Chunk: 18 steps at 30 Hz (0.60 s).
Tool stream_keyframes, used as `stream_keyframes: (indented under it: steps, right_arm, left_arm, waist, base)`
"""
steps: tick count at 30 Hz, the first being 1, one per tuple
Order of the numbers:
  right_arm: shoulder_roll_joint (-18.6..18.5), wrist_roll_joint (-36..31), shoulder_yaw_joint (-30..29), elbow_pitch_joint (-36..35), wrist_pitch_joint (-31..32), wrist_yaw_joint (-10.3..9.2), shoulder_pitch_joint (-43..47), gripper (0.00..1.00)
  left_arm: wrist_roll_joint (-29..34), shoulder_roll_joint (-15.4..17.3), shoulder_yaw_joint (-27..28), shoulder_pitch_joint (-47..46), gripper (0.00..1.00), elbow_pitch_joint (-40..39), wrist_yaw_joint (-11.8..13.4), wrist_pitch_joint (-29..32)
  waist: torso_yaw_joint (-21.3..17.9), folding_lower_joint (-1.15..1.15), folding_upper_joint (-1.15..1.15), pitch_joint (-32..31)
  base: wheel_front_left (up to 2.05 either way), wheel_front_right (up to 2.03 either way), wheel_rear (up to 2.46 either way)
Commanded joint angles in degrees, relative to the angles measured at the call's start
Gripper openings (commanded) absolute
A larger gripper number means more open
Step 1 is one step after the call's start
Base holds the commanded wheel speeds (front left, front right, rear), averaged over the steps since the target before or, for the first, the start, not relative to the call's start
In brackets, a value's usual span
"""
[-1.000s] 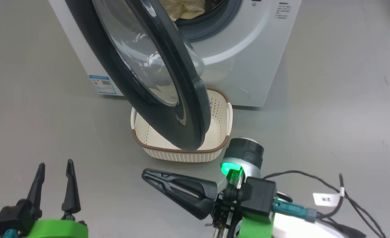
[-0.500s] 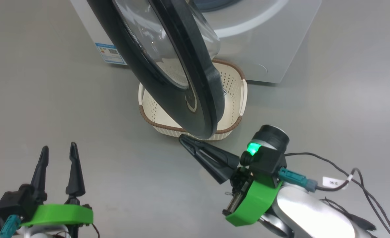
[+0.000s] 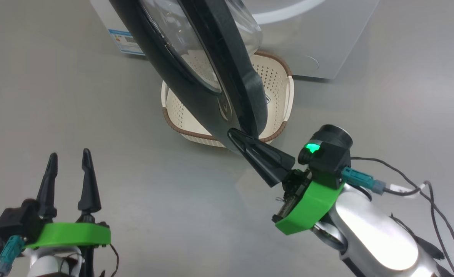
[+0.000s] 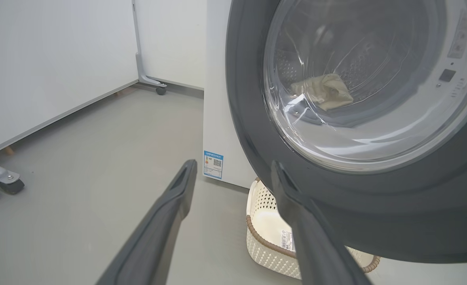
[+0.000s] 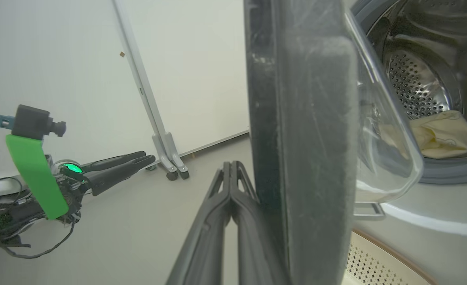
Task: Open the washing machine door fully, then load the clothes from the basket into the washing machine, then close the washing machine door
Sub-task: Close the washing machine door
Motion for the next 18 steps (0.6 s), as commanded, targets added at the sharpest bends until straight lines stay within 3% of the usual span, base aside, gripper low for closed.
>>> stream_keyframes:
  steps: [1, 18]
  right_arm:
    - [1.2, -0.4, -0.3, -1.3, -0.6, 0.03, -0.8, 0.00]
    - [4.0, -3.3, -12.1, 2.1, -0.8, 0.03, -3.5, 0.00]
  left_arm:
    - [0.8, 0.8, 2.3, -1.4, 1.00, -1.3, -0.1, -0.4]
    - [0.4, 0.4, 1.6, -3.5, 1.00, -1.3, -0.4, -0.4]
  waist:
    - [0.0, 0.00, 0.00, 0.3]
    - [0.1, 0.00, 0.00, 2.8]
  base:
    - [0.00, 0.00, 0.00]
    - [0.00, 0.00, 0.00]
